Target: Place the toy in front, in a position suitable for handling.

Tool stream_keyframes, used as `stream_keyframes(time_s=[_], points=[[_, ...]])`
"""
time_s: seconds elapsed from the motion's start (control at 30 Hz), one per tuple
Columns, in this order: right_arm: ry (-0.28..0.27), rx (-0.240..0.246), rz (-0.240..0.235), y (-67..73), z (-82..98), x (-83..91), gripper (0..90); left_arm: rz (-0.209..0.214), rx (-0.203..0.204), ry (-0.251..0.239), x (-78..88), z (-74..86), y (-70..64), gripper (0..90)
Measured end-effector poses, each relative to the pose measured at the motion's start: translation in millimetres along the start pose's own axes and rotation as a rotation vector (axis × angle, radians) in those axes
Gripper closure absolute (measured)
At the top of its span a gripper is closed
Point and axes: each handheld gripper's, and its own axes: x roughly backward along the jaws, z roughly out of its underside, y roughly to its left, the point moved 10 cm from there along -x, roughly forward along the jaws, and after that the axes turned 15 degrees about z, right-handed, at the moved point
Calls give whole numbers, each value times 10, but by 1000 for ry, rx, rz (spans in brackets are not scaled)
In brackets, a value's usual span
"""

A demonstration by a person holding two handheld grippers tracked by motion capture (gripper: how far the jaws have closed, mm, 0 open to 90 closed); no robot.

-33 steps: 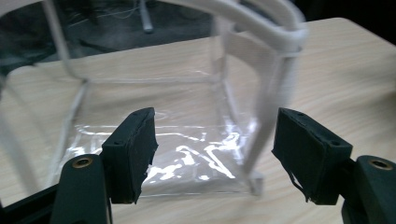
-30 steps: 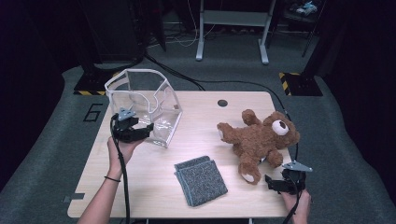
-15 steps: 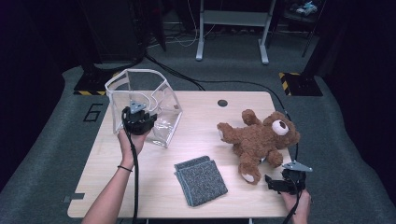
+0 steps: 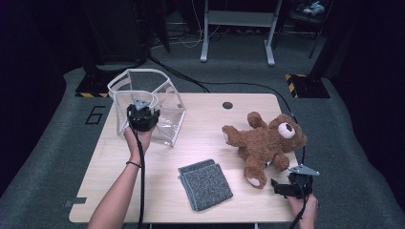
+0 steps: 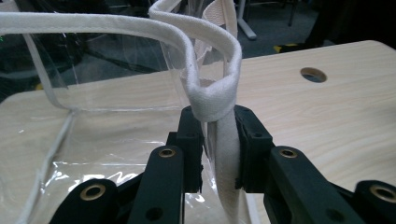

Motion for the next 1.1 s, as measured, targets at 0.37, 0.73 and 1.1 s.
stream_keyframes(time_s=[0.37, 0.73, 1.1], points=[[0, 1, 0, 0, 0, 0, 6, -38, 19, -4, -128, -134, 122, 739], [0, 0, 0, 0, 0, 0, 6, -52, 23, 37, -292, -96, 221, 721], [0, 0, 0, 0, 0, 0, 6, -102, 48, 45, -374, -176, 406, 725]])
